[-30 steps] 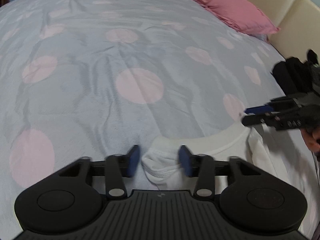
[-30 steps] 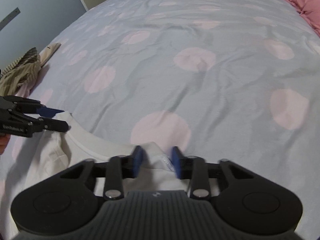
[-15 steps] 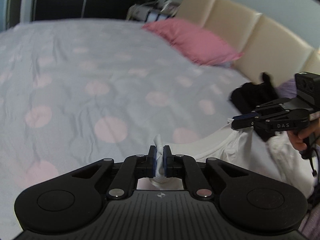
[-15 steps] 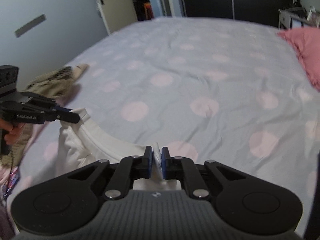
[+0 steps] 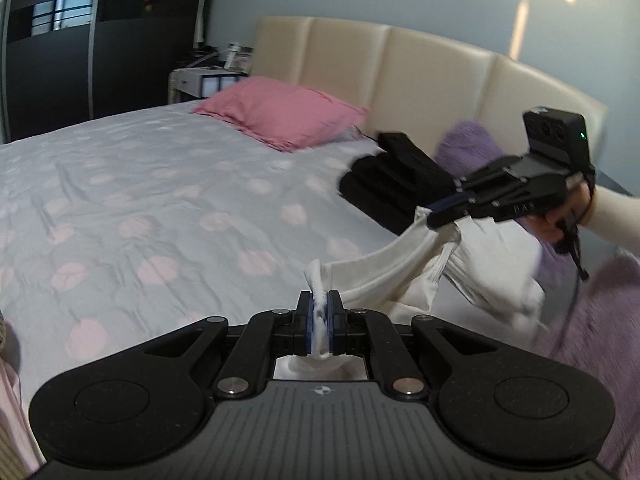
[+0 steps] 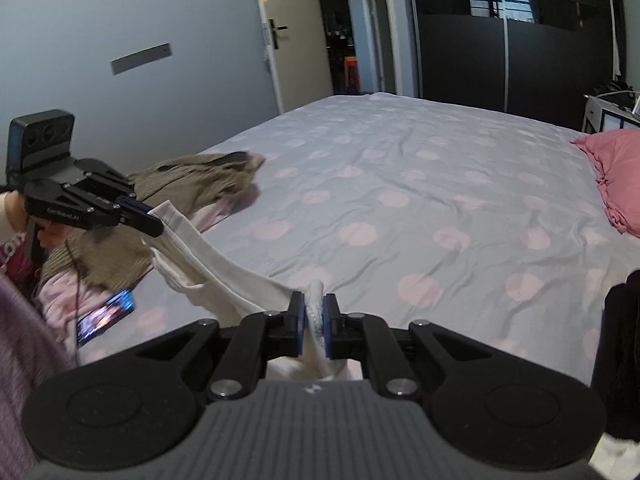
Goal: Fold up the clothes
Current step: 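Grasp the shirt's folded end with both grippers and lift it, then fold the lifted shirt end over onto the stack with both grippers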
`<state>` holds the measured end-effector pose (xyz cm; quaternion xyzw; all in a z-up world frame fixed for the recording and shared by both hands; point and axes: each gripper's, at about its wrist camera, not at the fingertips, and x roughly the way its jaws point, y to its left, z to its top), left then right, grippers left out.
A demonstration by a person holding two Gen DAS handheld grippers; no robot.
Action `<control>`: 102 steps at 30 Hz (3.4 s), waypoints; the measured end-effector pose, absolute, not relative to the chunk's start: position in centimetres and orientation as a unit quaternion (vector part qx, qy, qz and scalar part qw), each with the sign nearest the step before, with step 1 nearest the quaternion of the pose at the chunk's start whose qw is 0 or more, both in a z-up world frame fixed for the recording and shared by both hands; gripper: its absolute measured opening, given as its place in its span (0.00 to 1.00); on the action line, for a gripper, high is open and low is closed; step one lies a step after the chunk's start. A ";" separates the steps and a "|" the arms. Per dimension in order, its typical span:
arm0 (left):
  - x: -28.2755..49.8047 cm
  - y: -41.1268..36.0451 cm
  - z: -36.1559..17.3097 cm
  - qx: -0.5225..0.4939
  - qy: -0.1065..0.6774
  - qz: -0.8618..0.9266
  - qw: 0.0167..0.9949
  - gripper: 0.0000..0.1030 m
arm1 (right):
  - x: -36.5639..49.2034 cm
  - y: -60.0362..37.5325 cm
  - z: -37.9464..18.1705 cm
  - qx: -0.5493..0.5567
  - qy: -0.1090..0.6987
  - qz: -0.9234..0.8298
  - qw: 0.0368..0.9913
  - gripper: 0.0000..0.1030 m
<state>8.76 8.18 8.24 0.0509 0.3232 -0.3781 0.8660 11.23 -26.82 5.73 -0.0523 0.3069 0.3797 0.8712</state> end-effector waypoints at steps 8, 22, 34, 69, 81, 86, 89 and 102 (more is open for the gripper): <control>1.2 6.9 3.9 0.076 0.387 -0.406 0.825 0.04 | 3.8 -27.8 1.7 -0.059 0.349 0.417 0.837 0.10; -3.0 2.9 -6.3 0.246 0.442 -0.391 0.769 0.05 | 0.5 -24.3 -8.3 -0.168 0.452 0.418 0.770 0.10; -4.2 4.5 -5.2 0.185 0.452 -0.382 0.784 0.43 | -1.0 -25.6 -7.5 -0.158 0.436 0.409 0.786 0.35; 0.6 6.9 -7.9 -0.060 0.506 -0.247 0.824 0.05 | 3.7 -27.2 -9.5 0.066 0.517 0.326 0.789 0.06; 0.8 11.0 -5.7 -0.206 0.520 -0.298 0.773 0.03 | 3.8 -30.6 -7.7 0.242 0.546 0.369 0.712 0.05; 1.1 9.8 -8.3 -0.172 0.563 -0.279 0.759 0.03 | 3.7 -29.7 -11.1 0.200 0.608 0.317 0.700 0.05; 1.7 9.0 -9.7 -0.141 0.580 -0.259 0.760 0.03 | 3.8 -28.7 -12.4 0.161 0.620 0.297 0.708 0.05; 1.2 7.9 -8.4 -0.068 0.574 -0.251 0.777 0.17 | 3.4 -27.5 -11.7 0.078 0.602 0.289 0.741 0.31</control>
